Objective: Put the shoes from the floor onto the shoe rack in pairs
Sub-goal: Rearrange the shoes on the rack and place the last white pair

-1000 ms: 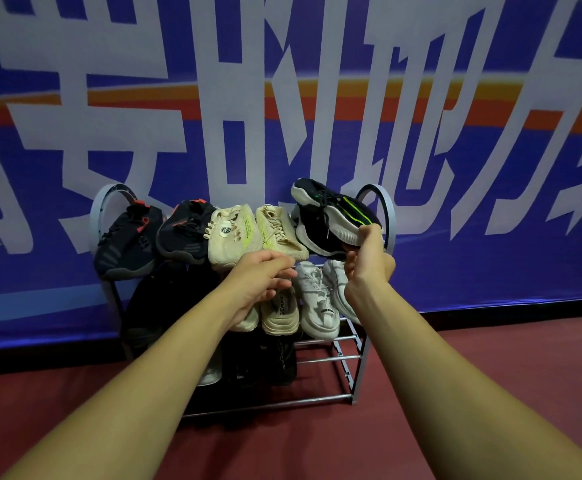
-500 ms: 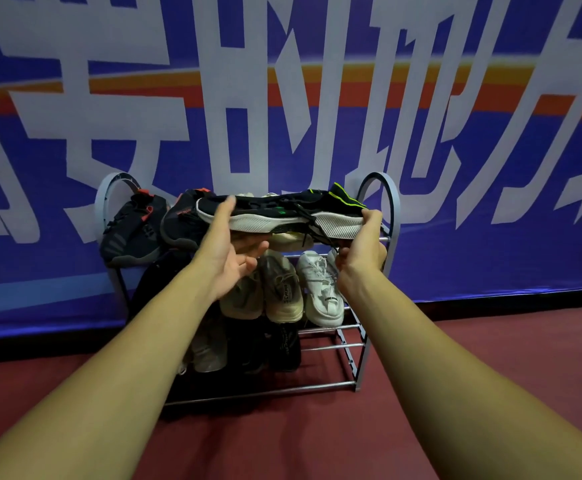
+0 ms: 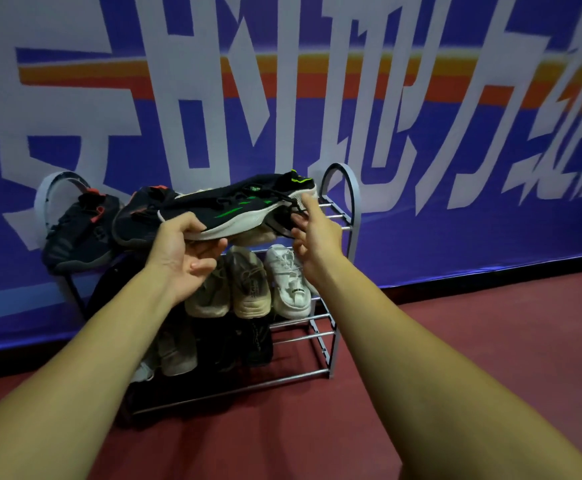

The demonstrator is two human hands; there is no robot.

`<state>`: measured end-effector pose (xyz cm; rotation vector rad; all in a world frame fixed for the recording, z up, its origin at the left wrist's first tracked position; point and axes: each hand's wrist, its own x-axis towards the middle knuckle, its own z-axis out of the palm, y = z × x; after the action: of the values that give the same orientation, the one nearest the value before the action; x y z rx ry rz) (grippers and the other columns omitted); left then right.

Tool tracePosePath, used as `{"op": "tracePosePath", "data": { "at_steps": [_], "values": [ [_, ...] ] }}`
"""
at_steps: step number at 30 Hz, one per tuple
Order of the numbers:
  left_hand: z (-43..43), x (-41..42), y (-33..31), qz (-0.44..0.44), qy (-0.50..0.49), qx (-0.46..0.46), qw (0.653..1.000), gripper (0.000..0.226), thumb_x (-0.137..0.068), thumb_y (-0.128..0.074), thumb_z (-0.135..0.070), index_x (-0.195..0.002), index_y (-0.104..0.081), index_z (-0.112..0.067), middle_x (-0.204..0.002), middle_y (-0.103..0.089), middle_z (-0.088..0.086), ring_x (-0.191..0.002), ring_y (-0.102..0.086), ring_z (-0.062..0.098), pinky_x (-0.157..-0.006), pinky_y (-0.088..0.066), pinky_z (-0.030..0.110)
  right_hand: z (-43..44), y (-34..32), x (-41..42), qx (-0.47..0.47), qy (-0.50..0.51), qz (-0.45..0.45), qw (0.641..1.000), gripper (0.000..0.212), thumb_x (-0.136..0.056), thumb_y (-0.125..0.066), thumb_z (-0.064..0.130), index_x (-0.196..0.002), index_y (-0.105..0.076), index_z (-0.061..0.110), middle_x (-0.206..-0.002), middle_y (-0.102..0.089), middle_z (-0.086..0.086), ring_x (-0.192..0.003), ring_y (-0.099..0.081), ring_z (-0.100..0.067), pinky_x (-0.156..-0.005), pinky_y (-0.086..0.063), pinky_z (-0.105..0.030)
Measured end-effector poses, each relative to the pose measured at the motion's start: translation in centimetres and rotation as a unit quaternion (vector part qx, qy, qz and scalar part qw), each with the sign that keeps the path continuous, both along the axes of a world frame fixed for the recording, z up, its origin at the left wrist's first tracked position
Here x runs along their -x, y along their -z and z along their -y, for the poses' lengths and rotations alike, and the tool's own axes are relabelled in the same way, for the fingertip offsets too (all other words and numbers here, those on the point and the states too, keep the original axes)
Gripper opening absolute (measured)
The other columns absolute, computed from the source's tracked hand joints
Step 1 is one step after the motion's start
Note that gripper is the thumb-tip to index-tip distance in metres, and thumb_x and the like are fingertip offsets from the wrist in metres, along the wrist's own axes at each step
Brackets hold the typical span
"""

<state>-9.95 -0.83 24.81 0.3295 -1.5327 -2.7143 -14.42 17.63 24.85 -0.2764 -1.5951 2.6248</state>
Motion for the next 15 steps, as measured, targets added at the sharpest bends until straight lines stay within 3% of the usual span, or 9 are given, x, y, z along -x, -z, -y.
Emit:
{"op": "tracePosePath", "data": {
  "at_steps": [3, 5, 7, 9, 11, 13, 15],
  "values": [
    [-1.5, -0.3, 0.0, -0.009, 0.038, 0.027, 0.999, 0.013, -0.080, -0.052, -0.009, -0.090, -0.059, -0.010, -0.096, -0.073, 0.012, -0.070, -0.070, 0.019, -0.033, -0.016, 0.017, 0.5, 0.2, -1.0, -0.137, -0.089, -0.019, 0.986, 0.042, -0.087, -0.069, 0.045, -0.108, -0.065, 0.008, -0.093, -0.073, -0.009, -0.044, -0.047, -0.006, -0.042, -0.033, -0.020],
    [-2.3, -0.3, 0.1, -0.015, 0.074, 0.060, 0.995, 0.023, -0.081, -0.058, -0.013, -0.104, -0.060, -0.013, -0.107, -0.071, 0.014, -0.075, -0.069, 0.018, -0.035, -0.022, 0.017, 1.1, 0.4, -1.2, -0.130, -0.107, -0.030, 0.985, 0.040, -0.088, -0.070, 0.038, -0.112, -0.054, 0.011, -0.084, -0.063, -0.004, -0.047, -0.049, -0.007, -0.042, -0.034, -0.020],
    [-2.9, -0.3, 0.1, -0.016, 0.108, 0.099, 0.989, 0.024, -0.082, -0.064, -0.025, -0.104, -0.064, -0.016, -0.110, -0.072, 0.012, -0.079, -0.066, 0.018, -0.043, -0.028, 0.019, 1.2, 0.3, -0.8, -0.092, -0.078, -0.029, 0.992, 0.033, -0.088, -0.068, 0.028, -0.108, -0.047, 0.012, -0.079, -0.052, -0.002, -0.050, -0.046, -0.008, -0.039, -0.032, -0.019],
    [-3.5, -0.3, -0.1, -0.019, 0.118, 0.103, 0.987, 0.033, -0.080, -0.066, -0.042, -0.104, -0.068, -0.019, -0.098, -0.074, 0.006, -0.076, -0.062, 0.019, -0.050, -0.029, 0.022, 0.8, 0.3, -0.2, -0.082, -0.039, -0.018, 0.996, 0.026, -0.086, -0.065, 0.025, -0.102, -0.049, 0.011, -0.072, -0.047, -0.002, -0.046, -0.041, -0.008, -0.036, -0.028, -0.019],
    [-4.0, -0.1, -0.2, -0.019, 0.101, 0.075, 0.992, 0.031, -0.080, -0.063, -0.048, -0.091, -0.065, -0.019, -0.074, -0.066, 0.001, -0.062, -0.055, 0.015, -0.050, -0.025, 0.023, 0.2, 0.5, 0.1, -0.076, -0.007, 0.004, 0.997, 0.016, -0.083, -0.062, 0.025, -0.088, -0.053, 0.014, -0.065, -0.045, -0.001, -0.044, -0.036, -0.009, -0.035, -0.026, -0.018],
    [-4.5, 0.1, -0.4, -0.018, 0.091, 0.074, 0.993, 0.019, -0.086, -0.058, -0.038, -0.083, -0.059, -0.019, -0.059, -0.058, -0.002, -0.051, -0.050, 0.012, -0.047, -0.023, 0.022, -0.3, 0.6, 0.4, -0.066, 0.017, 0.002, 0.998, 0.016, -0.083, -0.062, 0.026, -0.076, -0.052, 0.016, -0.062, -0.045, 0.000, -0.046, -0.034, -0.011, -0.037, -0.026, -0.020],
    [-5.1, 0.3, -0.4, -0.018, 0.093, 0.081, 0.992, 0.008, -0.089, -0.056, -0.024, -0.086, -0.057, -0.017, -0.057, -0.060, -0.001, -0.049, -0.054, 0.011, -0.044, -0.025, 0.019, -0.9, 0.4, 0.7, -0.072, 0.040, -0.045, 0.996, 0.019, -0.086, -0.064, 0.026, -0.072, -0.055, 0.017, -0.064, -0.052, 0.000, -0.049, -0.040, -0.011, -0.039, -0.031, -0.020]
  ]
}}
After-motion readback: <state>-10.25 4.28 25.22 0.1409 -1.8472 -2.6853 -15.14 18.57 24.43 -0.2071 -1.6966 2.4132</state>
